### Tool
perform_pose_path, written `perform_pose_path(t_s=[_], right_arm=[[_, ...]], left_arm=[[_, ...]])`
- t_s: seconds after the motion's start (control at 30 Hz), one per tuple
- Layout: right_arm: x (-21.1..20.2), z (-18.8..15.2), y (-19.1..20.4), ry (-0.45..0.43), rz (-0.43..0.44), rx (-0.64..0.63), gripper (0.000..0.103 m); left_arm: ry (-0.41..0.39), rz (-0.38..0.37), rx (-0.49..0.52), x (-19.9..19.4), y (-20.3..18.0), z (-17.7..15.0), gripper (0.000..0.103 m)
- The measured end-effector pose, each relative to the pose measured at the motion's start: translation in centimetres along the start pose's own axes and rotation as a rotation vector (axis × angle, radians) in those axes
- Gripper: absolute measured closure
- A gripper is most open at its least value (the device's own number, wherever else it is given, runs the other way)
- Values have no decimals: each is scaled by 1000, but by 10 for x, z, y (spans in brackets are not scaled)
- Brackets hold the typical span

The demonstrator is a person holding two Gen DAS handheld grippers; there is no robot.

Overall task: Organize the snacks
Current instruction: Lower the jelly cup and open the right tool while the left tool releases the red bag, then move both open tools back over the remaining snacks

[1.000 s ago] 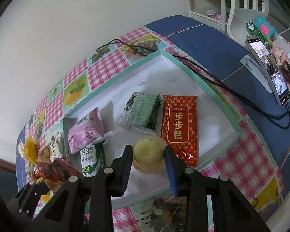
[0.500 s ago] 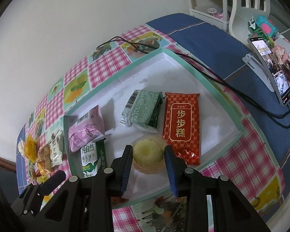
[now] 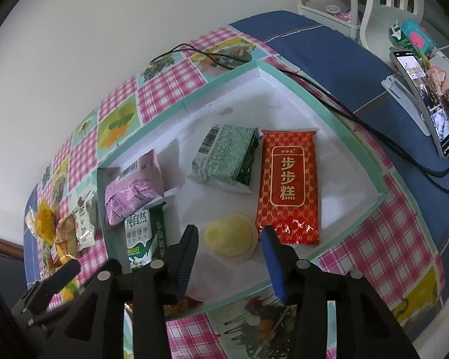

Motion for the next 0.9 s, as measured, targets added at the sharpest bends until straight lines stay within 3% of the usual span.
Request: perform_pose_path(t_s=[0.13,0.2,0.27,0.47,0.6,0.9], right_arm=[[-2,-3,10,-1,-20,-37,43],[-4,-4,18,-5,-30,-65,28],[-4,-6,27,-11,-46,-101,21],[-4,-12,50,-21,-87,-197,15],[-2,-18,61,-25,-107,-241,2],[-2,-26,79,-53,-145,-307,0]], left_arm=[[-22,62,-100,-2,37,6,8],[-38,86,-143,-5,54,10,7],[-57,103,-178,-9,69,13,3],[-64,143,-189,-12,93,13,1],[-54,152,-194,-12,103,9,1],[-88,159,-187,-20,126,12,1]])
Point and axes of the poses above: each gripper's, at about its wrist camera, not at the fingertips, and x roughly the way its jaws point, y to its left, z to its top, the point moved 8 cm from there along x, roughly the way its jaws point, and after that the axes turned 4 degrees about -x, right-handed, at the moved point
